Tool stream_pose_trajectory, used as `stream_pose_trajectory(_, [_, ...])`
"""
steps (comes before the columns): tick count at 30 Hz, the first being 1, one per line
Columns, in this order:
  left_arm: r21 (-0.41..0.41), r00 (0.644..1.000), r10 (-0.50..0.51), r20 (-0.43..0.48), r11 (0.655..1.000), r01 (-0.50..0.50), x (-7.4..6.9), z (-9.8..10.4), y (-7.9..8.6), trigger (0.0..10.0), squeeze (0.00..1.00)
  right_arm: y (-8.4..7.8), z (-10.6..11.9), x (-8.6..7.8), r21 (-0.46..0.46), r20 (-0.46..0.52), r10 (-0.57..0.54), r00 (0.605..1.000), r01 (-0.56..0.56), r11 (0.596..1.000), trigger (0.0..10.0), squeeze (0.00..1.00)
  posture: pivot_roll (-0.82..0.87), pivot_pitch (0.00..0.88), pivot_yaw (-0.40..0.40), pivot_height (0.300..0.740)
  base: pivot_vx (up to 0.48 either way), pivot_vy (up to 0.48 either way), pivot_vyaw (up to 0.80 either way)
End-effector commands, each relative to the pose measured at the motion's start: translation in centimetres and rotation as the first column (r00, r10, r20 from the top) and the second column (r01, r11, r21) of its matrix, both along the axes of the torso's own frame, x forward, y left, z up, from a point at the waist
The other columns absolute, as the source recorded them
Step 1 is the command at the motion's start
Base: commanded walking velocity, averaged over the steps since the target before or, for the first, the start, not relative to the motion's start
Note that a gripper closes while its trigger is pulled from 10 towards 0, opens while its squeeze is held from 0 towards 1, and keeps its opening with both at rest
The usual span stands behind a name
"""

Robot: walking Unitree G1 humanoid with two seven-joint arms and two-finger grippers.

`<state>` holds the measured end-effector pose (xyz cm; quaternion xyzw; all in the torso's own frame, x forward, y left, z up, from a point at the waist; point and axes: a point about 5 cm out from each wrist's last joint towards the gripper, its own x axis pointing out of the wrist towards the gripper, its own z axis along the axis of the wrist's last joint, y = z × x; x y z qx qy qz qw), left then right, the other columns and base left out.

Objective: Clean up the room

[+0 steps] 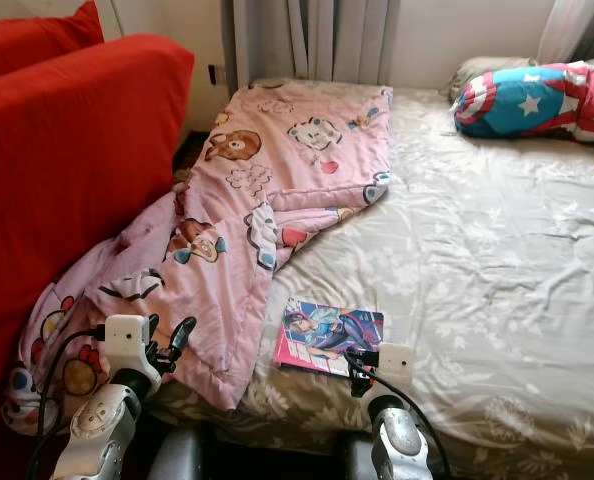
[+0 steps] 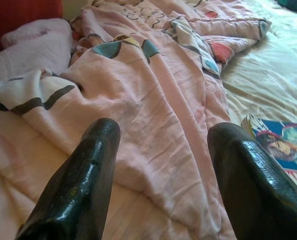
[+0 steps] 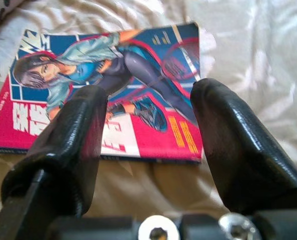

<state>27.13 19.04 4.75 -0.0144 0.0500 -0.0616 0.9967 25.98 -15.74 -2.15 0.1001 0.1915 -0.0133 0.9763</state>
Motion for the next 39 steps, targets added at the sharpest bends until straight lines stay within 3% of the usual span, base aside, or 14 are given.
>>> stream_pose_trajectory(1, [0.038, 1.0, -0.019, -0.007, 0.999, 0.02, -0.1, 0.1, 0.1, 10.0, 0.0, -0.1, 0.0, 0.1, 0.027, -0.008, -0.023, 1.0, 0.023, 0.999, 10.0, 0.02, 0.05, 0.109, -0.016, 0.581, 0.0, 0.0, 0.0])
stream_pose_trajectory(2, [0.048, 1.0, -0.023, -0.006, 0.999, 0.024, -0.3, 0.2, 0.3, 10.0, 0.0, -0.2, 0.1, 0.3, 0.054, -0.005, -0.039, 0.999, 0.039, 0.998, 10.0, 1.0, 0.06, 0.127, -0.012, 0.581, 0.0, 0.0, 0.0])
stream_pose_trajectory(8, [0.068, 1.0, -0.028, -0.01, 0.997, 0.029, -1.0, 0.3, 0.7, 10.0, 0.0, -1.2, 0.5, 0.9, 0.102, -0.005, -0.114, 0.993, 0.114, 0.988, 10.0, 1.0, 0.07, 0.169, 0.003, 0.581, 0.0, 0.0, 0.0])
stream_pose_trajectory(9, [0.072, 1.0, -0.029, -0.013, 0.997, 0.03, -1.2, 0.3, 0.8, 10.0, 0.0, -1.5, 0.6, 1.1, 0.114, -0.007, -0.128, 0.992, 0.128, 0.985, 10.0, 0.78, 0.08, 0.18, 0.006, 0.581, 0.0, 0.0, 0.0])
stream_pose_trajectory(10, [0.075, 0.999, -0.029, -0.014, 0.997, 0.03, -1.4, 0.3, 0.9, 10.0, 0.0, -1.6, 0.7, 1.2, 0.121, -0.008, -0.137, 0.991, 0.137, 0.983, 10.0, 0.78, 0.08, 0.184, 0.007, 0.581, 0.0, 0.0, 0.0])
stream_pose_trajectory(11, [0.079, 0.999, -0.028, -0.017, 0.996, 0.029, -1.6, 0.2, 0.9, 10.0, 0.0, -1.7, 0.7, 1.3, 0.131, -0.009, -0.14, 0.99, 0.14, 0.981, 10.0, 0.0, 0.09, 0.192, 0.009, 0.581, 0.0, 0.0, 0.0])
stream_pose_trajectory(15, [0.089, 0.999, -0.023, -0.022, 0.996, 0.025, -2.1, 0.3, 1.2, 10.0, 0.0, -2.0, 1.0, 1.6, 0.156, -0.007, -0.153, 0.988, 0.152, 0.976, 10.0, 0.0, 0.1, 0.214, 0.017, 0.581, 0.0, 0.0, 0.0])
stream_pose_trajectory(16, [0.096, 0.999, -0.019, -0.027, 0.995, 0.021, -2.6, 0.3, 1.5, 10.0, 0.0, -2.0, 1.2, 1.9, 0.204, 0.008, -0.158, 0.987, 0.153, 0.967, 10.0, 0.87, 0.11, 0.229, 0.023, 0.581, 0.0, 0.0, 0.0])
stream_pose_trajectory(17, [0.102, 0.999, -0.016, -0.033, 0.995, 0.019, -2.9, 0.4, 1.6, 10.0, 0.0, -1.8, 1.4, 2.1, 0.236, 0.023, -0.15, 0.988, 0.141, 0.961, 10.0, 1.0, 0.11, 0.236, 0.026, 0.581, 0.0, 0.0, 0.0])
stream_pose_trajectory(20, [0.107, 0.999, -0.013, -0.038, 0.994, 0.017, -3.3, 0.4, 1.8, 10.0, 0.0, -1.4, 1.5, 2.3, 0.25, 0.022, -0.127, 0.992, 0.118, 0.961, 10.0, 1.0, 0.12, 0.243, 0.028, 0.581, 0.0, 0.0, 0.0])
stream_pose_trajectory(21, [0.109, 0.999, -0.013, -0.038, 0.994, 0.017, -3.4, 0.5, 1.9, 10.0, 0.0, -1.3, 1.5, 2.4, 0.259, 0.018, -0.118, 0.993, 0.109, 0.96, 10.0, 0.87, 0.12, 0.252, 0.031, 0.581, 0.0, 0.0, 0.0])
stream_pose_trajectory(22, [0.112, 0.999, -0.012, -0.041, 0.994, 0.016, -3.6, 0.6, 2.0, 10.0, 0.0, -0.9, 1.6, 2.5, 0.281, 0.021, -0.094, 0.995, 0.084, 0.956, 10.0, 0.0, 0.13, 0.256, 0.033, 0.581, 0.0, 0.0, 0.0])
stream_pose_trajectory(35, [0.128, 0.998, -0.005, -0.065, 0.992, 0.014, -5.0, 1.0, 2.3, 10.0, 0.0, -1.2, 1.7, 2.6, 0.404, 0.045, -0.069, 0.997, 0.045, 0.913, 10.0, 0.0, 0.16, 0.293, 0.051, 0.581, 0.0, 0.0, 0.0])
stream_pose_trajectory(39, [0.131, 0.997, -0.004, -0.074, 0.991, 0.014, -5.4, 1.1, 2.4, 10.0, 0.0, -1.6, 1.1, 2.0, 0.564, 0.019, -0.125, 0.992, 0.093, 0.821, 10.0, 0.0, 0.17, 0.3, 0.052, 0.581, 0.0, 0.0, 0.0])
